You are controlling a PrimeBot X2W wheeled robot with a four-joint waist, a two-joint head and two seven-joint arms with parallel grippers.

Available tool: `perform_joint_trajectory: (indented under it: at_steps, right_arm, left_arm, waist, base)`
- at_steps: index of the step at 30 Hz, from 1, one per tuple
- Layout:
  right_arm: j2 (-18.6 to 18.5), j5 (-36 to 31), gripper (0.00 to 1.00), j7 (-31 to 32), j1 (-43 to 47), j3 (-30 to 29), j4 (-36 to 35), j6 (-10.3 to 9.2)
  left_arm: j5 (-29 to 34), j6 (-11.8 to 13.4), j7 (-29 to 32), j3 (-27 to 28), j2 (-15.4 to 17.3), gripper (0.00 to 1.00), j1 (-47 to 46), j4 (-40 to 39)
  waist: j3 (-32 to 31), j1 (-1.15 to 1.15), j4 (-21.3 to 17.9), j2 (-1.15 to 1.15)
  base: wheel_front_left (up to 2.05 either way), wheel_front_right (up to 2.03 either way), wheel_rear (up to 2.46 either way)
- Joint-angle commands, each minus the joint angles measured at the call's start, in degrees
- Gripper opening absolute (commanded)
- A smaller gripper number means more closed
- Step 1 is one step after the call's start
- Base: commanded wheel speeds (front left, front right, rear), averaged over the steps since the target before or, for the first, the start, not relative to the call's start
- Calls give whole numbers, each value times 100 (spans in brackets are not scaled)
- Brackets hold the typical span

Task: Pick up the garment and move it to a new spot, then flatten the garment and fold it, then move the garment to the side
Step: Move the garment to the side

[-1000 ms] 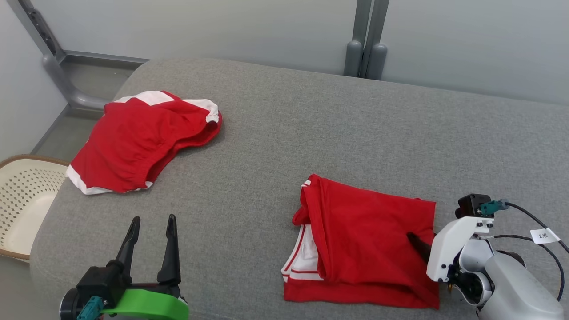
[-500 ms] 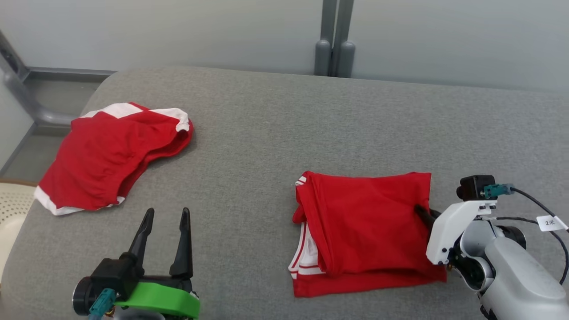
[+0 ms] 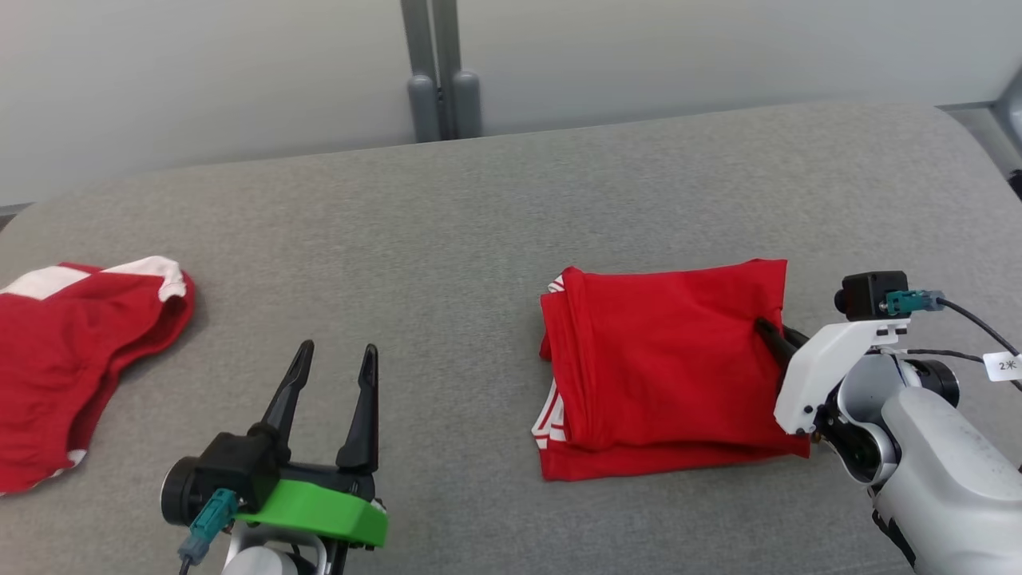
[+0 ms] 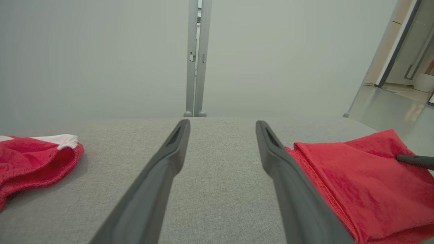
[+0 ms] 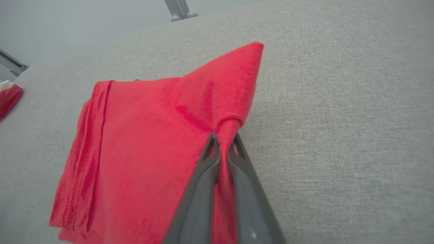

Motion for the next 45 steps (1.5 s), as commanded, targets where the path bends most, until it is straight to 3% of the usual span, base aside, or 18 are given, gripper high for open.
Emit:
perform_joint_trajectory:
  at_steps: [1,8,13,26,36,45]
  right_arm:
    - [-42,34,0,-72,-90,-10,5,-1]
    - [-76,113,0,-303,-252,49,-20,0]
    - [-221,115,0,-547,-461,121,-74,0]
    - [-1325,392,0,-625,-1869,426,-158,0]
    - [-2344,679,0,-646,-2831,385,675,-2]
    - [-2683,859,0,-779,-3187,360,1781,-2]
  left_arm:
    - [12,-15,-2,-67,23,100,-143,-41]
    - [24,-16,-1,-195,105,100,-327,-23]
    - [49,-16,-1,-305,196,100,-518,-18]
    - [152,-16,-1,-623,520,100,-1282,-18]
    - [213,6,-1,-709,582,100,-1675,-102]
    - [215,24,0,-696,588,100,-1743,-111]
  waist:
    - [128,0,-678,0]
    - [327,0,-1211,0]
    - [636,0,-1265,0]
    - [2090,0,-620,0]
    - [2791,0,-204,0]
    - [2916,0,-99,0]
  base:
    - [0,0,0]
    - [0,0,0]
    - [0,0,0]
    - [0,0,0]
    - [0,0,0]
    - [0,0,0]
